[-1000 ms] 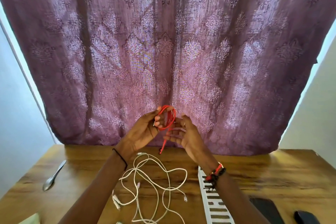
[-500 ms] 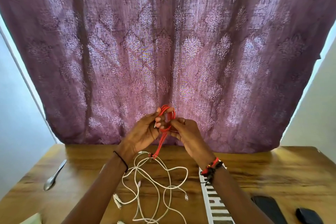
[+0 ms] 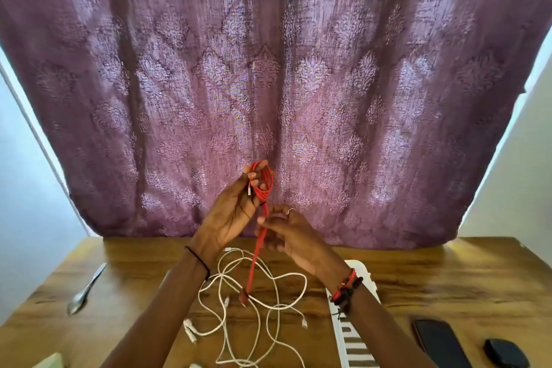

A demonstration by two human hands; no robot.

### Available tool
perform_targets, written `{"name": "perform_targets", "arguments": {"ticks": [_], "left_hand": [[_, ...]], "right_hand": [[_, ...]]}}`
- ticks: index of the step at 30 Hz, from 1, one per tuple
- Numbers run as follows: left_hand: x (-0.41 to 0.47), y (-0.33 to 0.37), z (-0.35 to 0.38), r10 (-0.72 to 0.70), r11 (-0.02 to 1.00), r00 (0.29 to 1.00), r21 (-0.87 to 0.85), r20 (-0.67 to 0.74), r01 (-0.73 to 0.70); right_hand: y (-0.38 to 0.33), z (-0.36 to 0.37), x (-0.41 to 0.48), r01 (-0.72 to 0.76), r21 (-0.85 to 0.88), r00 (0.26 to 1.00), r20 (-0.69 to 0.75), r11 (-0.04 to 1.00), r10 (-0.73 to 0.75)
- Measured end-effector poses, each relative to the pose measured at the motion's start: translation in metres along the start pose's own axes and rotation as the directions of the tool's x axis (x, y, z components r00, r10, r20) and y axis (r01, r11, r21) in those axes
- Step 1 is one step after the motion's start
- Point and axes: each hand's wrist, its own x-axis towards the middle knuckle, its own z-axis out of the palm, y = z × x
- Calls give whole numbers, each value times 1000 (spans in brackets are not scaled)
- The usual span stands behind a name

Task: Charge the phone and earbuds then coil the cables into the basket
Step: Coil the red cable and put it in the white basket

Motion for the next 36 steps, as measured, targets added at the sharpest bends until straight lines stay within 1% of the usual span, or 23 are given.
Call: {"name": "perform_targets", "arguments": {"ticks": [3,4,6,7,8,9,10,12,13,14,15,18,21,23,26,29,30,31,32,33,34,35,36], "left_hand": [[3,-3,-2,63,994,998,85,-27,-61],[4,-3,-4,82,989,997,123,-18,-79],[5,3,-8,99,974,995,204,5,-98],[5,7,-9,105,963,994,247,14,-105],[4,10,-9,108,952,994,285,20,-109],[4,12,-9,111,937,994,332,17,-111],[3,13,-7,114,919,993,379,9,-108],[2,10,-6,126,865,992,489,-2,-109],[1,7,-5,136,822,991,558,1,-113],[0,4,-5,150,765,989,634,1,-117],[-1,1,-4,164,703,986,701,-1,-116],[-1,-4,-5,156,558,987,823,21,-106],[-2,-7,-5,108,383,990,915,88,-123],[-2,-9,-5,72,345,991,929,113,-131],[-2,-11,-2,61,300,990,944,126,-138],[-3,-9,-1,77,287,990,948,119,-137],[-3,-9,-1,94,247,987,957,131,-151],[-2,-9,-3,105,173,982,970,154,-171],[-2,-9,-5,98,67,980,981,173,-180],[-2,-9,-6,76,-17,980,983,182,-181],[-3,-10,-6,42,-45,984,985,170,-169],[-5,-11,-6,-1,-5,988,988,155,-155],[-9,-13,-4,-46,60,990,990,133,-130]], "right_hand": [[9,4,-5,-23,113,999,-41,993,28],[12,4,-8,-33,101,997,-64,994,40],[18,1,-14,-32,-53,994,-107,998,26],[19,-1,-17,-17,-173,993,-117,985,-4],[19,-4,-20,11,-316,992,-117,949,-51],[18,-8,-21,46,-469,987,-116,882,-113],[15,-13,-21,79,-616,977,-108,784,-183],[9,-21,-20,122,-836,953,-51,534,-297],[4,-24,-19,125,-900,947,-18,418,-320],[-1,-26,-18,114,-937,947,3,329,-321],[-7,-26,-18,104,-960,949,17,261,-315],[-22,-29,-15,111,-986,948,66,128,-312],[-33,-34,-13,144,-989,941,130,24,-314],[-39,-35,-14,172,-985,935,173,-30,-310],[-47,-37,-17,216,-969,918,242,-117,-315],[-58,-36,-18,291,-949,890,316,-124,-329],[-60,-34,-19,315,-943,880,332,-106,-341],[-63,-33,-20,331,-940,873,338,-83,-352],[-64,-34,-19,340,-939,868,337,-59,-364],[-66,-34,-19,333,-942,870,319,-29,-376],[-69,-34,-19,326,-946,871,298,6,-390],[-72,-34,-18,320,-946,872,270,58,-409],[-75,-35,-18,324,-938,866,242,123,-439]]}}
